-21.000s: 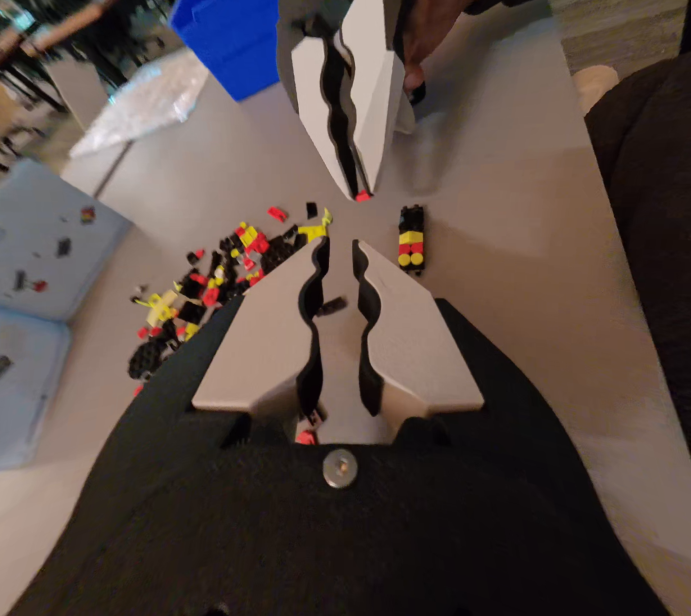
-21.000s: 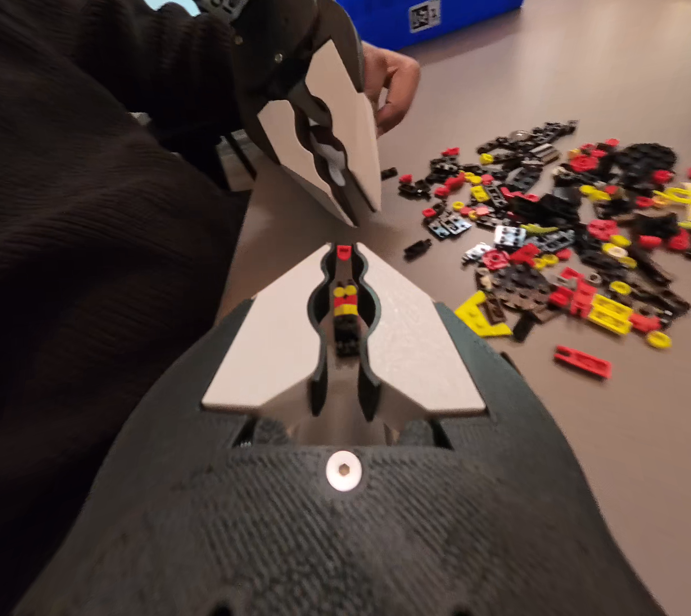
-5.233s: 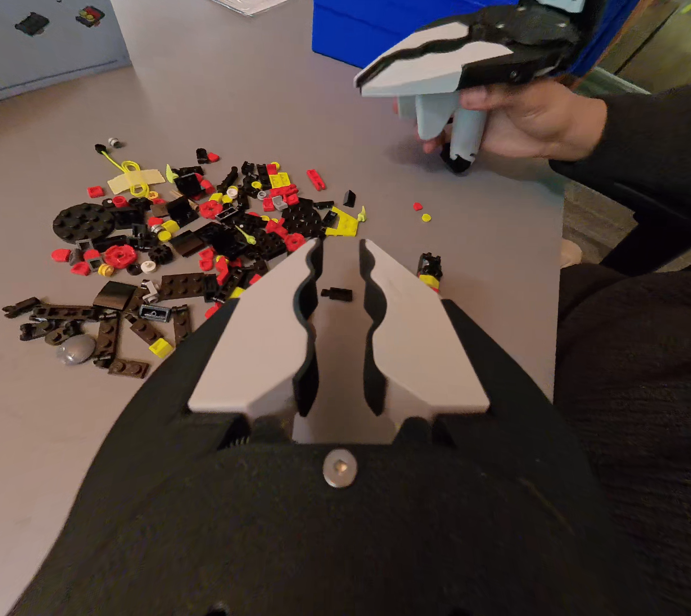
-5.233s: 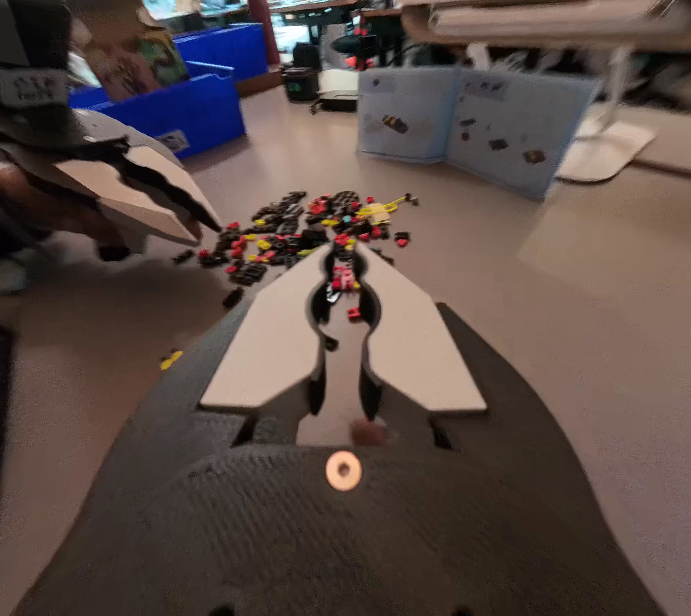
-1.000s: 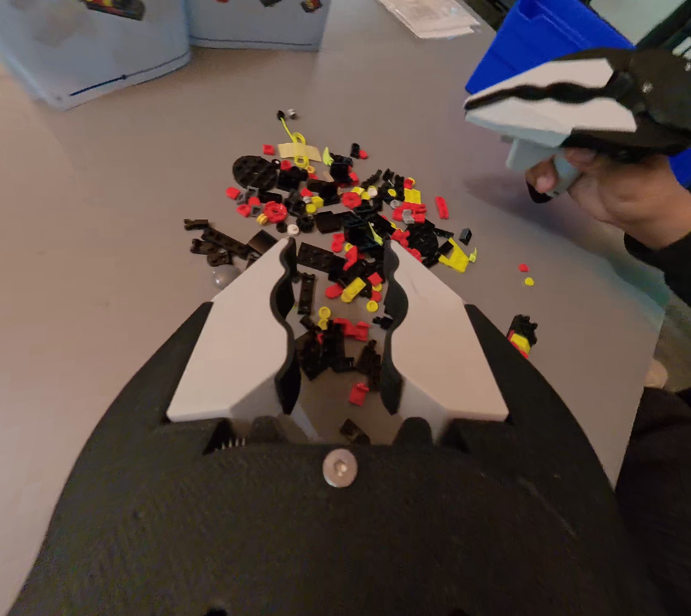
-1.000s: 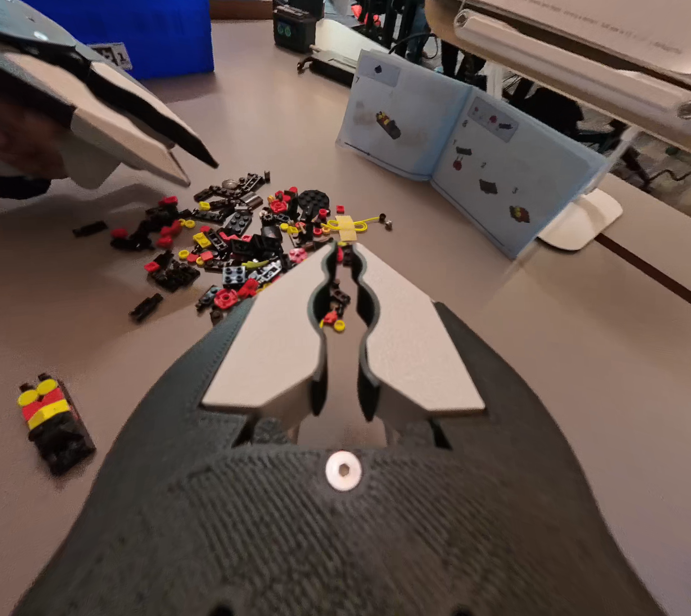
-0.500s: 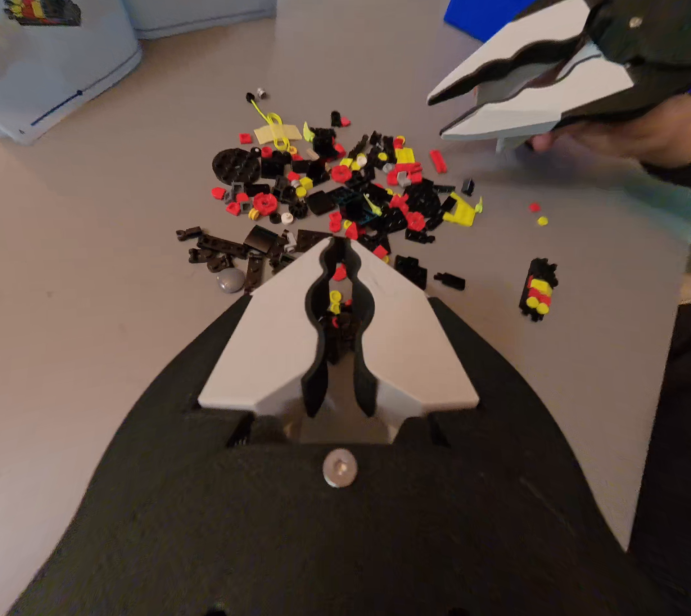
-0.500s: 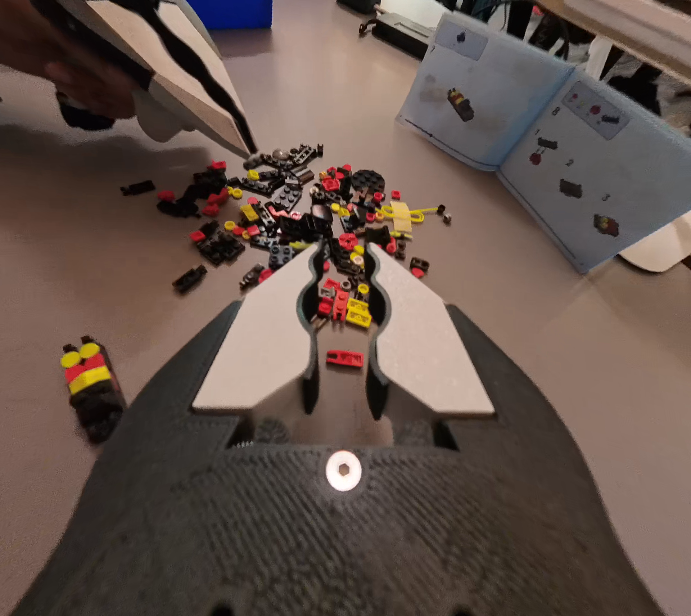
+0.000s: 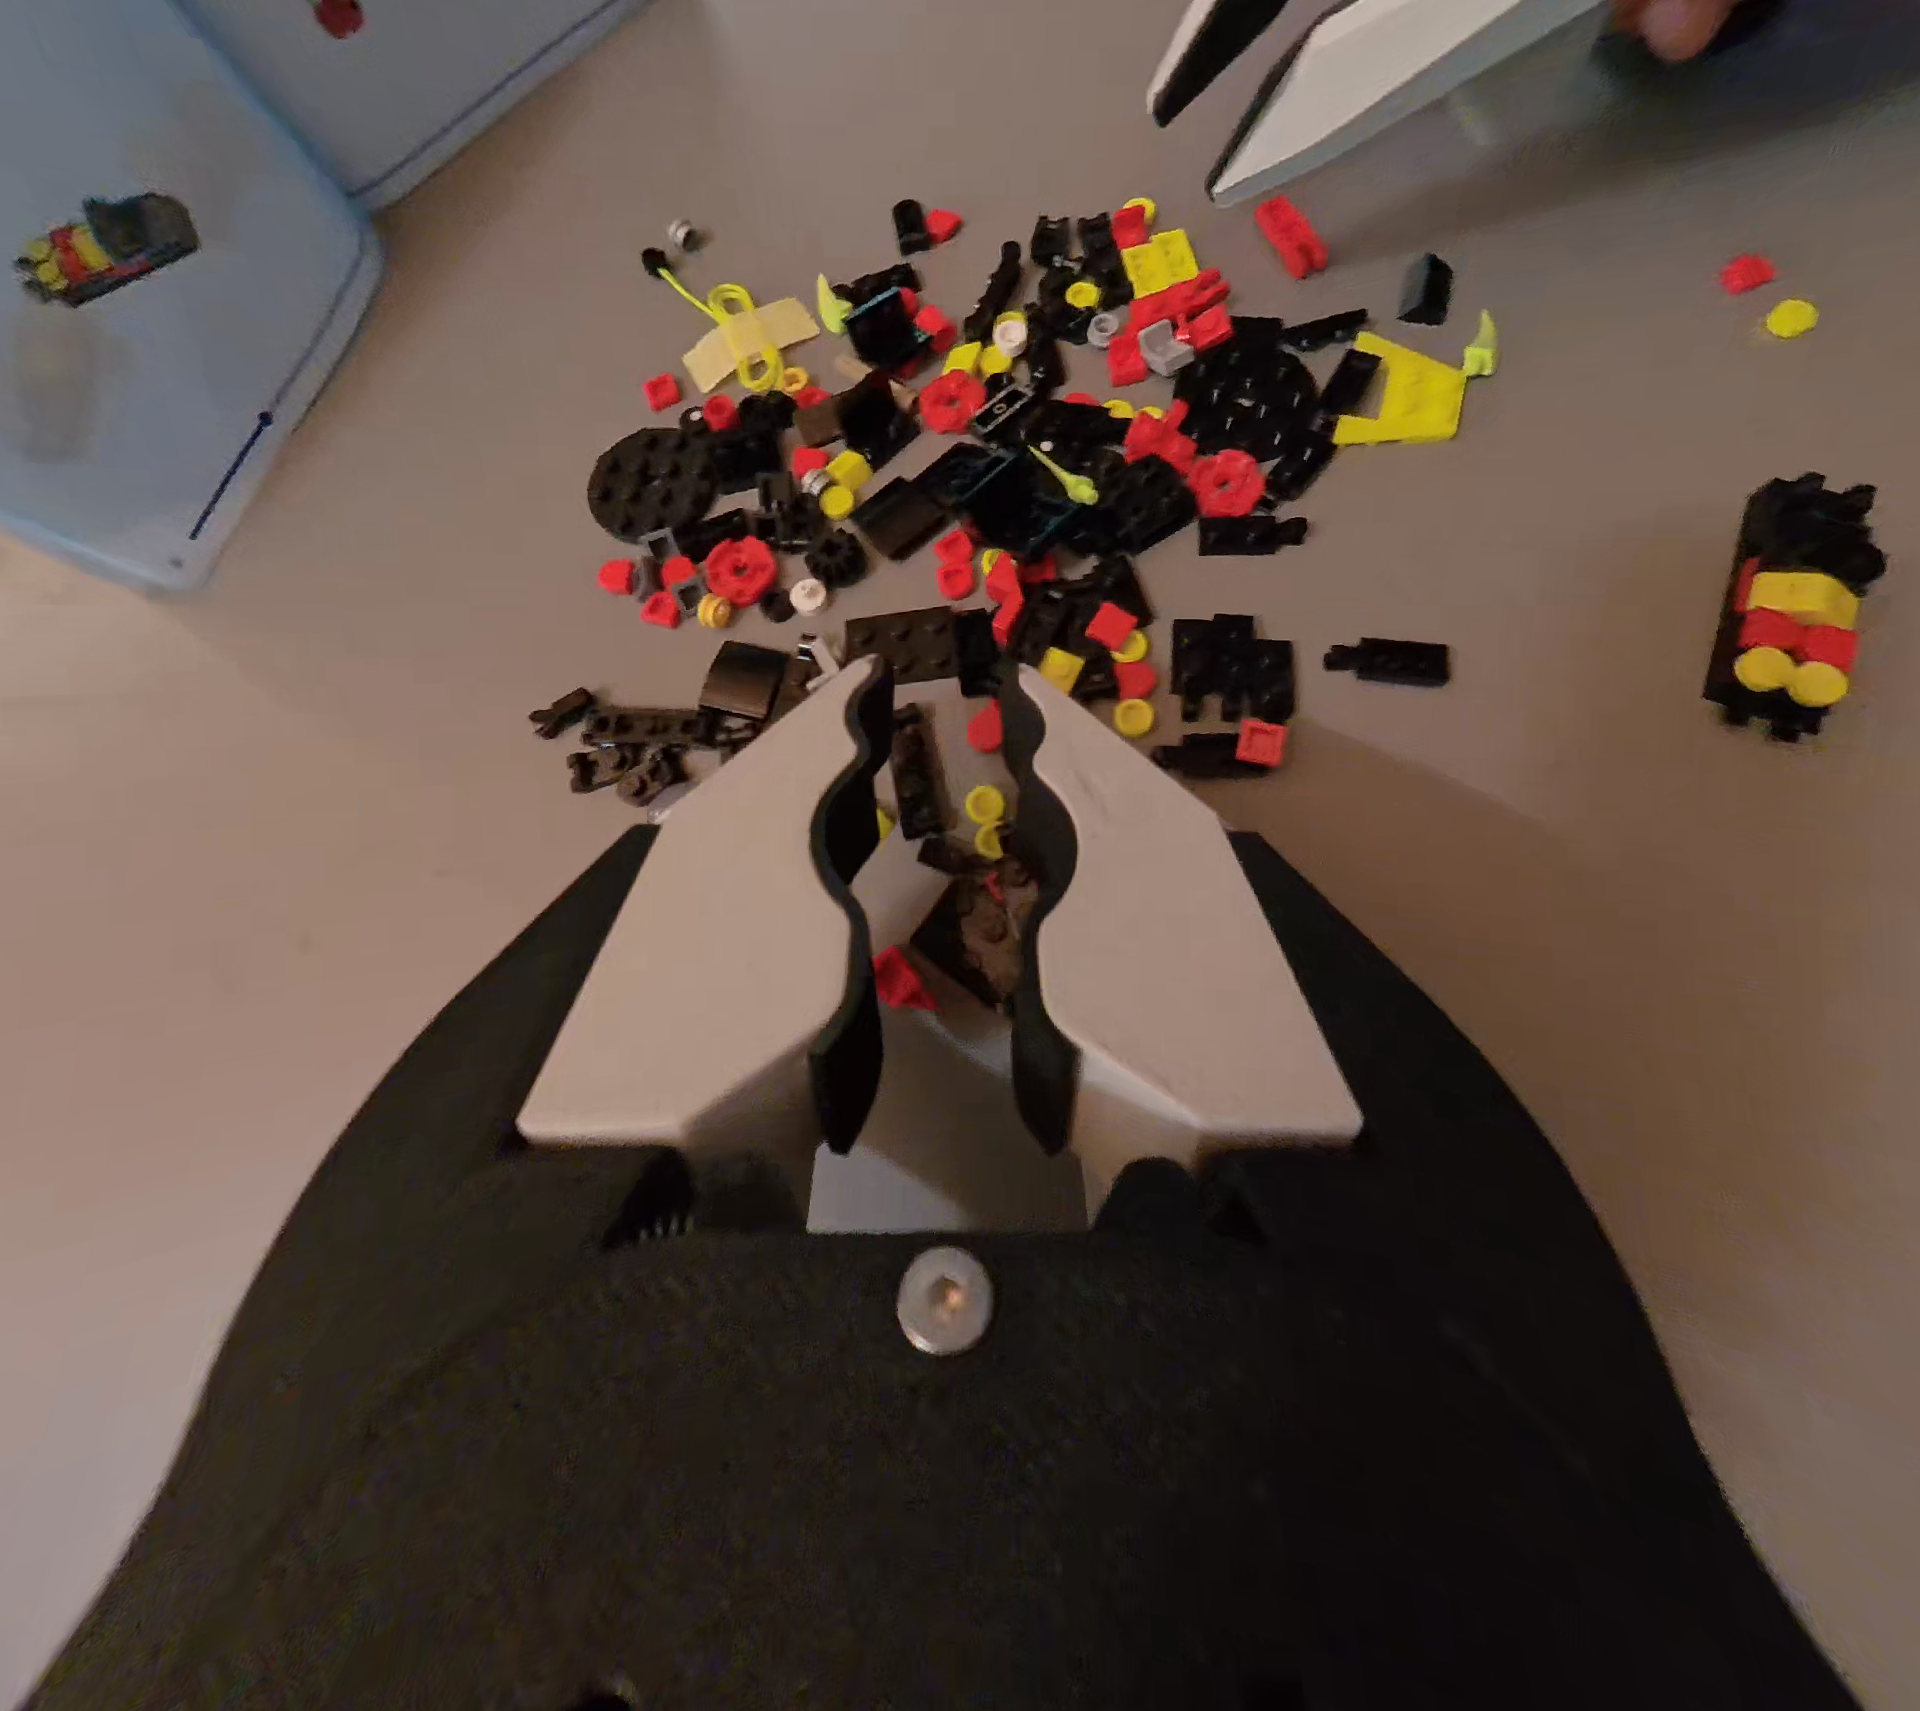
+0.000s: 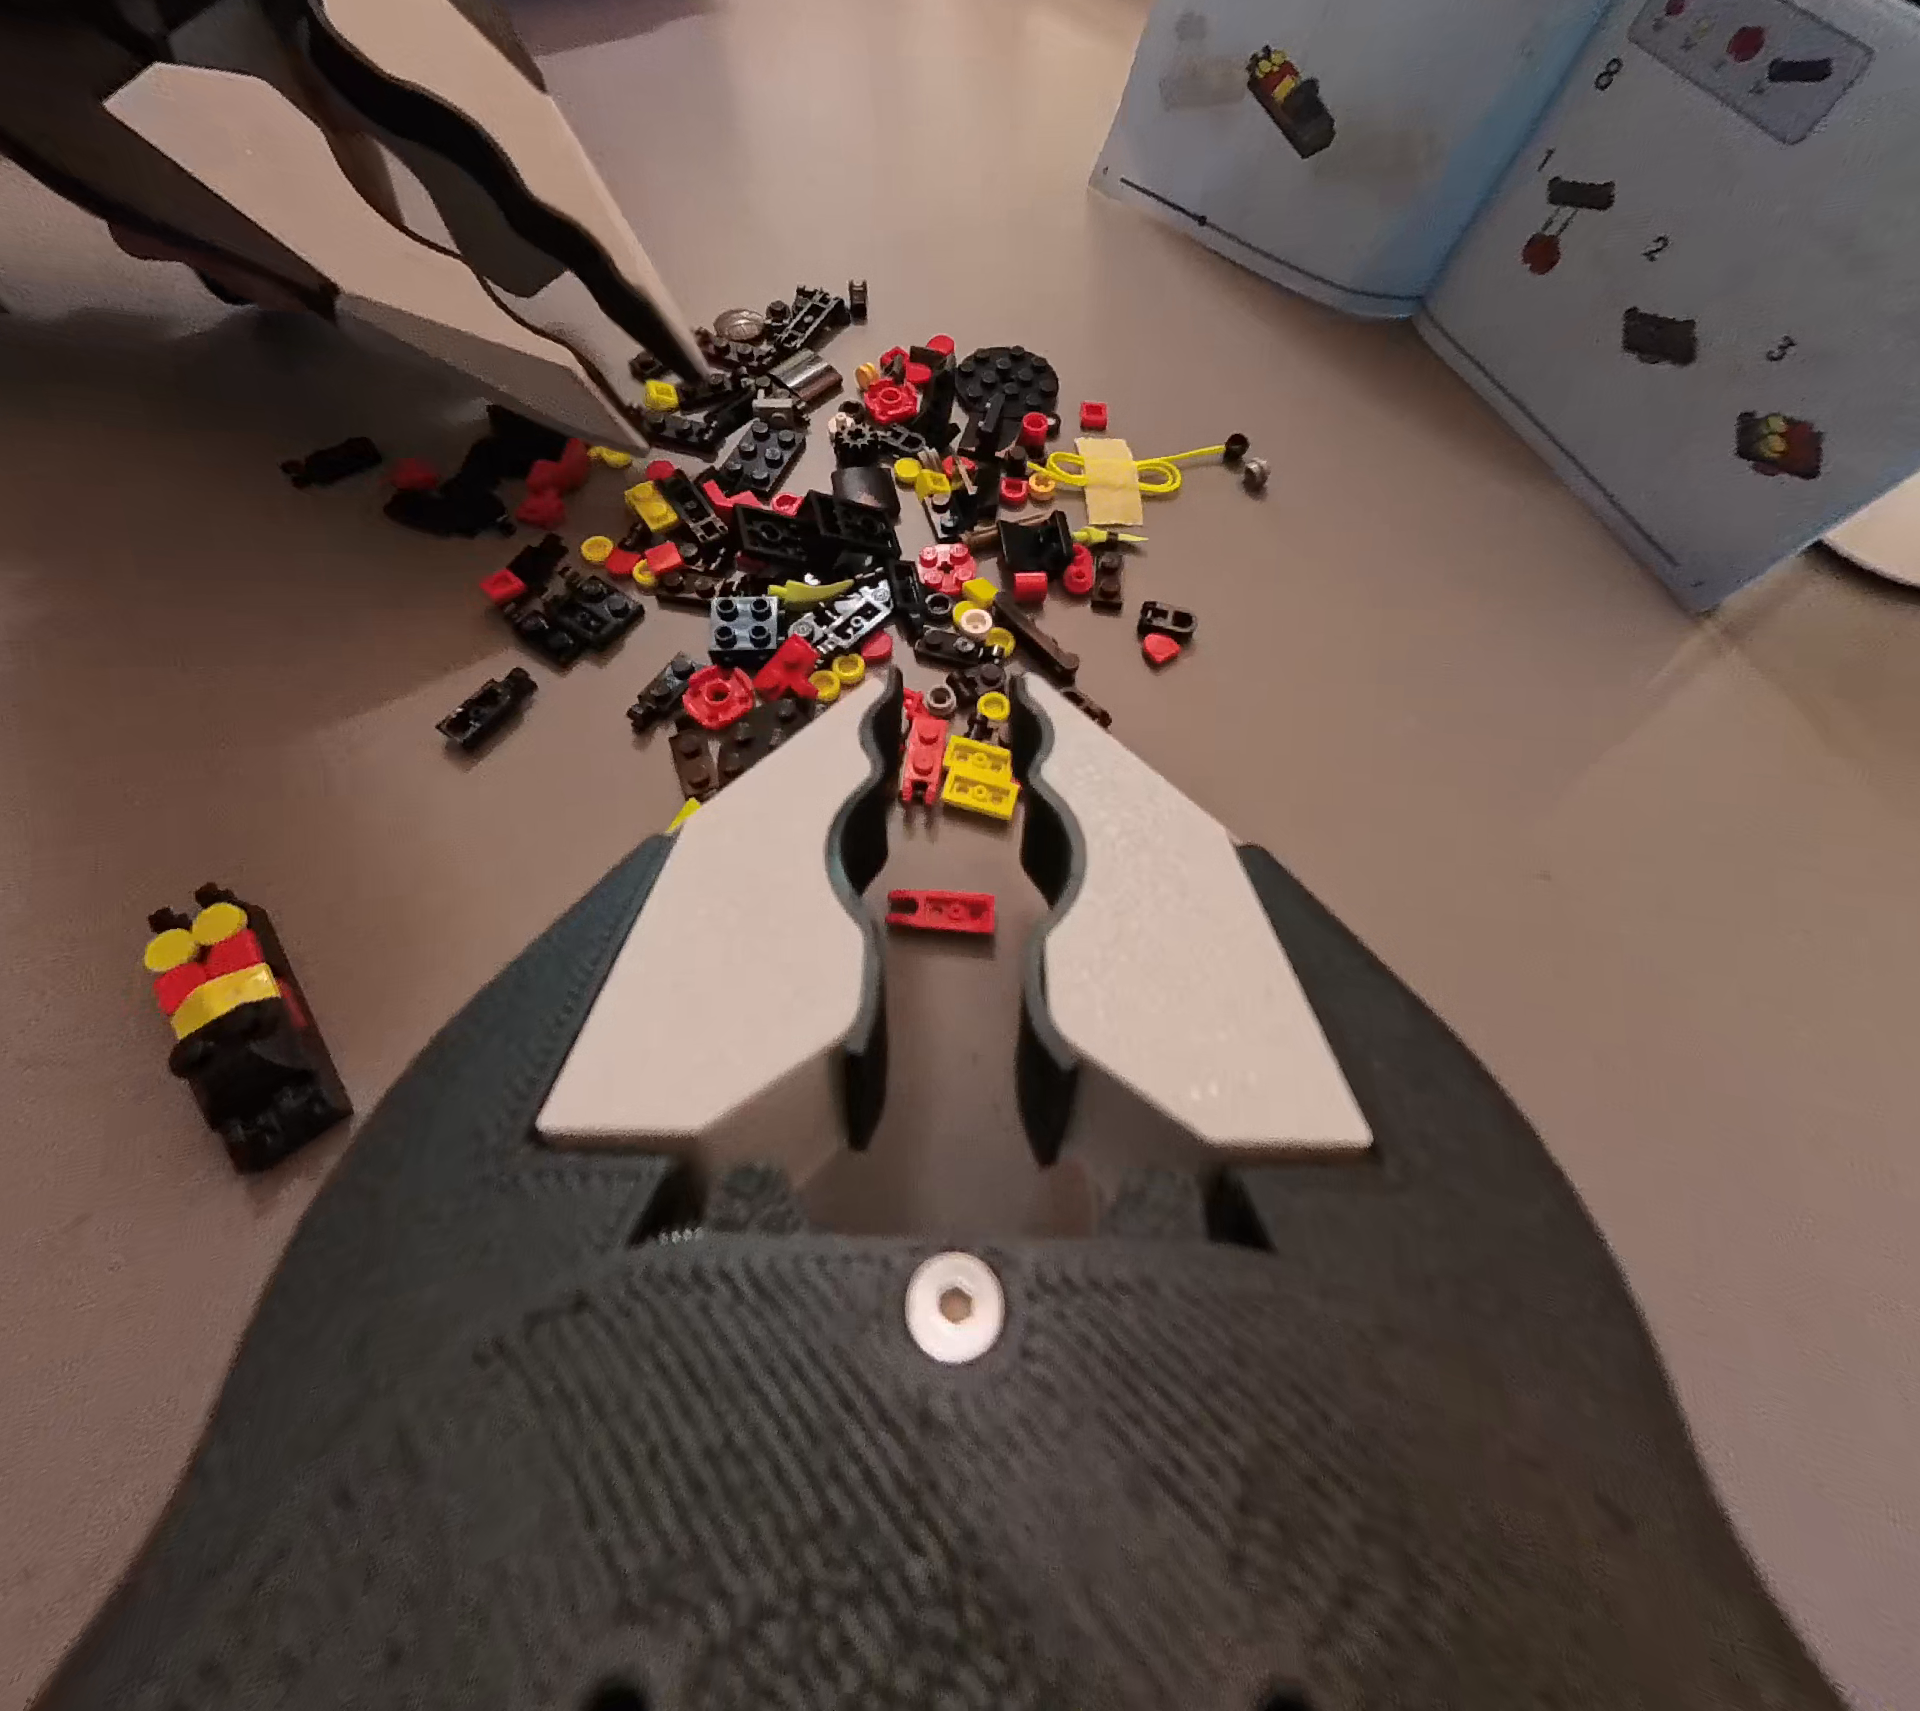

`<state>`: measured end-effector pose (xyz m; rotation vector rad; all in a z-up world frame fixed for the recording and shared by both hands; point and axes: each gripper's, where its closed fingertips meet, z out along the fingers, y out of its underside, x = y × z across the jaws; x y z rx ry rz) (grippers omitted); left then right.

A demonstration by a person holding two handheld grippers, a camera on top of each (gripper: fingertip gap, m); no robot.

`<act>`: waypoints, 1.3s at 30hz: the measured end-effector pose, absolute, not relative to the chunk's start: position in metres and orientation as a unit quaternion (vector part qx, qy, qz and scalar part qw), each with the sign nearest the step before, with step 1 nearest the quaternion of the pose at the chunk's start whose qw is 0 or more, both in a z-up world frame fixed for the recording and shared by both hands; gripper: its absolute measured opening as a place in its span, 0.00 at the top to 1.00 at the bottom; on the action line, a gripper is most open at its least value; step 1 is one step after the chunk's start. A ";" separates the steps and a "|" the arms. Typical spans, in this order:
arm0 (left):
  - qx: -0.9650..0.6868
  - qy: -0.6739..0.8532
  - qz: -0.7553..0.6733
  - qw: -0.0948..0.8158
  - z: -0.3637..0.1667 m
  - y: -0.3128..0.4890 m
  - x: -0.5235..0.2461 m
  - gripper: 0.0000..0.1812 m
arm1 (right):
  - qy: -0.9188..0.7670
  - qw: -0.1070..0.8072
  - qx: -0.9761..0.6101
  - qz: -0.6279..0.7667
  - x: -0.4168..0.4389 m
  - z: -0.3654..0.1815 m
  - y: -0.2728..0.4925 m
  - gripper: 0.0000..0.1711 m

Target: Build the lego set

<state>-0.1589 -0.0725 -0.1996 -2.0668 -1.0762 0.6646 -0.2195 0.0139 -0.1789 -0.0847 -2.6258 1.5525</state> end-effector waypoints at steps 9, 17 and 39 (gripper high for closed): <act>-0.812 -0.411 0.243 0.335 -0.209 -0.072 -0.155 0.93 | -0.865 0.053 -0.013 0.499 -0.216 -0.182 0.013 0.89; -0.819 -0.407 0.234 0.331 -0.212 -0.070 -0.153 0.93 | -0.865 0.054 -0.016 0.498 -0.217 -0.182 0.013 0.91; -0.807 -0.418 0.199 0.368 -0.200 -0.066 -0.145 0.95 | -0.864 0.056 -0.016 0.500 -0.217 -0.181 0.014 0.92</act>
